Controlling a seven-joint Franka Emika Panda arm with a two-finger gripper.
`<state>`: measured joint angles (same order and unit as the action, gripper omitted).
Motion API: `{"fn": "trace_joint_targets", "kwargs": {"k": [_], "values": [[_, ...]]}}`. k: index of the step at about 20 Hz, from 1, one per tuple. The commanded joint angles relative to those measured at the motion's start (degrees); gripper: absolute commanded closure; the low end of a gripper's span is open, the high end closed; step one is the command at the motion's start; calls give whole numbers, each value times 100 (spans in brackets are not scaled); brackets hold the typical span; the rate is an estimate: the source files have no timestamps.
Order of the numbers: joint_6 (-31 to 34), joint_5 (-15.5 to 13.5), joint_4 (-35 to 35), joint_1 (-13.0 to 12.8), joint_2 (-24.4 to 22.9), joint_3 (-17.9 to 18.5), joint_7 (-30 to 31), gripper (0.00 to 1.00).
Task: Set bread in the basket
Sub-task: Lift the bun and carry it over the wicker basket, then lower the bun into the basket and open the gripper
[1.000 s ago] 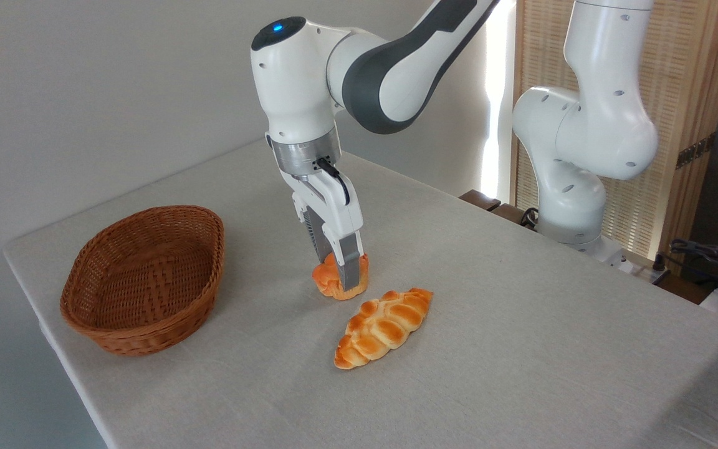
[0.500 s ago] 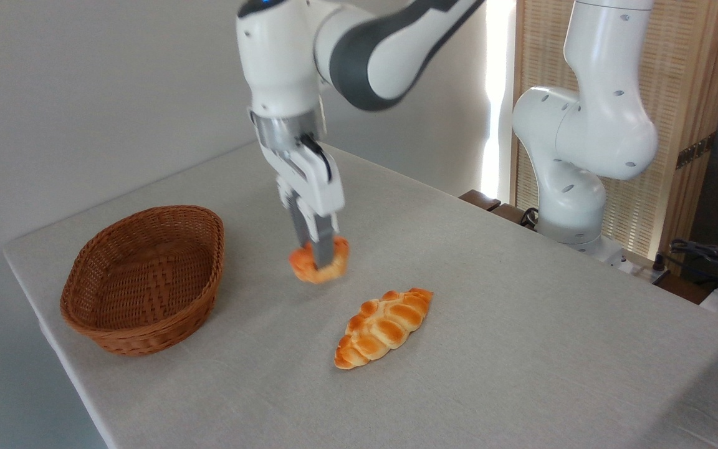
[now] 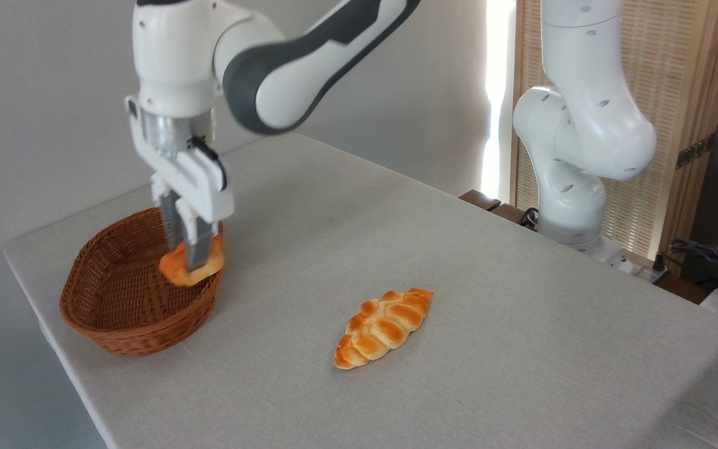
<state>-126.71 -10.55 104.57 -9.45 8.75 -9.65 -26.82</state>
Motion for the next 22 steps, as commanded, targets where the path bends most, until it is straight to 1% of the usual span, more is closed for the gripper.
{"fn": "trace_joint_targets", "kwargs": {"k": [1,5,6,8,9,10,13,22], "values": [[-538,-131,-182,-13,276,-11,326,52],[-556,-219,-182,-4,294,-11,379,52],[-617,-254,-182,-4,312,-11,379,50],[-967,-342,-182,-4,434,-46,379,38],[-1152,-307,-182,-4,478,-151,379,34],[-1250,-272,-174,-4,513,-178,361,31],[-1259,-263,-165,13,523,-178,300,0],[-1251,-263,-174,31,505,-169,177,0]]}}
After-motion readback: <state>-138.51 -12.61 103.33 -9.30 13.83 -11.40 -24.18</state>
